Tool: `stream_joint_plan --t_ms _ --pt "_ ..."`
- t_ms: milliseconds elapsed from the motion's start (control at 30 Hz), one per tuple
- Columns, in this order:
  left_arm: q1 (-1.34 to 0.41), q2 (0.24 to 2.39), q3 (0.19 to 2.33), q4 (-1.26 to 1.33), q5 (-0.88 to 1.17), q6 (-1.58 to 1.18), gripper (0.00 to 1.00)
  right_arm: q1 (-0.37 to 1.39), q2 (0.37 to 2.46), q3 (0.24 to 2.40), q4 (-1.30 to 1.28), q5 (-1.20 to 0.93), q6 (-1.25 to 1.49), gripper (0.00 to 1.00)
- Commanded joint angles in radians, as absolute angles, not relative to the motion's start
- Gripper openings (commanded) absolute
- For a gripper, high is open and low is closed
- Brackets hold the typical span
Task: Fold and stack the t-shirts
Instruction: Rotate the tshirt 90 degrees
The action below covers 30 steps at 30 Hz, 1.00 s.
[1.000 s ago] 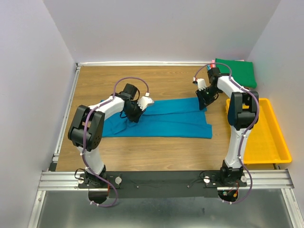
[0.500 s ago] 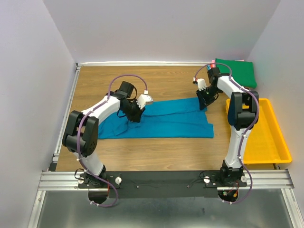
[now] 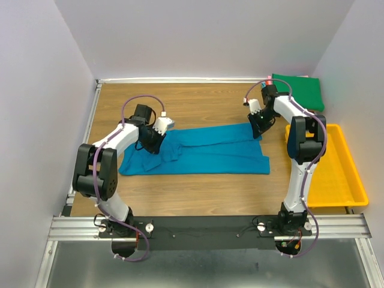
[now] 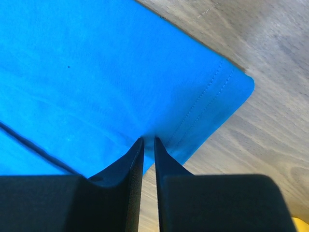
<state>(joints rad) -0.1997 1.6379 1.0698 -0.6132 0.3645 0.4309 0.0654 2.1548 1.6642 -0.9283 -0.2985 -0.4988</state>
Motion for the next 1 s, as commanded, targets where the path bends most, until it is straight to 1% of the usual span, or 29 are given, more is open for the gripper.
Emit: stream_joint_plan --t_ms 0,100,167,200,267,300,333,400,433,467,500,533,567,633,700,733,767,800,833,900,933,967 --pt "-0.206 1.709 1.051 -0.603 0.215 0.382 0.23 0.074 2.177 1.622 -0.927 -0.215 -0.525 0.21" --pt "-0.203 1.79 1.075 -0.606 0.16 0.38 0.18 0.075 2.148 1.55 -0.928 -0.198 -0.534 0.2" --pt "-0.19 1.862 1.129 -0.606 0.141 0.393 0.15 0.075 2.122 1.504 -0.931 -0.192 -0.546 0.19" --pt "-0.186 1.893 1.156 -0.614 0.14 0.396 0.14 0.075 2.084 1.443 -0.928 -0.19 -0.551 0.18" --pt "-0.179 2.004 1.29 -0.636 0.138 0.405 0.13 0.08 2.043 1.375 -0.928 -0.187 -0.566 0.19" --pt "-0.175 2.046 1.345 -0.667 0.14 0.417 0.13 0.083 2.007 1.308 -0.931 -0.187 -0.569 0.19" --pt "-0.176 2.086 1.473 -0.681 0.13 0.426 0.12 0.098 1.979 1.263 -0.93 -0.19 -0.578 0.19" --pt "-0.173 2.213 1.63 -0.731 0.126 0.442 0.12 0.141 1.892 1.192 -0.949 -0.204 -0.592 0.18" --pt "-0.173 2.296 1.807 -0.75 0.139 0.443 0.12 0.205 1.855 1.121 -0.984 -0.224 -0.603 0.19" --pt "-0.173 2.333 1.9 -0.784 0.144 0.443 0.12 0.244 1.821 1.099 -1.014 -0.253 -0.609 0.2" --pt "-0.172 2.367 1.996 -0.801 0.149 0.436 0.12 0.28 1.783 1.083 -1.041 -0.341 -0.614 0.2" --pt "-0.166 2.394 2.167 -0.813 0.175 0.416 0.13 0.317 1.732 1.091 -1.072 -0.389 -0.618 0.21" --pt "-0.161 2.426 2.281 -0.831 0.192 0.396 0.16 0.321 1.712 1.11 -1.118 -0.47 -0.618 0.22" --pt "-0.153 2.416 2.308 -0.824 0.216 0.387 0.18 0.319 1.698 1.164 -1.15 -0.485 -0.604 0.23" --pt "-0.153 2.329 2.257 -0.769 0.225 0.368 0.22 0.316 1.704 1.255 -1.163 -0.482 -0.589 0.23" --pt "-0.153 2.291 2.209 -0.749 0.235 0.367 0.23 0.314 1.709 1.282 -1.16 -0.477 -0.588 0.23" --pt "-0.155 2.21 2.101 -0.714 0.251 0.361 0.24 0.311 1.726 1.32 -1.145 -0.471 -0.583 0.24" --pt "-0.156 2.172 2.045 -0.704 0.262 0.354 0.25 0.311 1.742 1.339 -1.131 -0.451 -0.577 0.24" --pt "-0.158 2.142 1.946 -0.7 0.27 0.353 0.25 0.311 1.756 1.351 -1.114 -0.439 -0.568 0.24" --pt "-0.163 2.067 1.854 -0.693 0.296 0.347 0.25 0.308 1.814 1.38 -1.063 -0.41 -0.552 0.24" --pt "-0.164 2.045 1.762 -0.687 0.305 0.342 0.25 0.31 1.831 1.388 -1.045 -0.4 -0.545 0.23" --pt "-0.164 2.007 1.717 -0.667 0.331 0.338 0.25 0.31 1.854 1.396 -1.016 -0.394 -0.528 0.23"
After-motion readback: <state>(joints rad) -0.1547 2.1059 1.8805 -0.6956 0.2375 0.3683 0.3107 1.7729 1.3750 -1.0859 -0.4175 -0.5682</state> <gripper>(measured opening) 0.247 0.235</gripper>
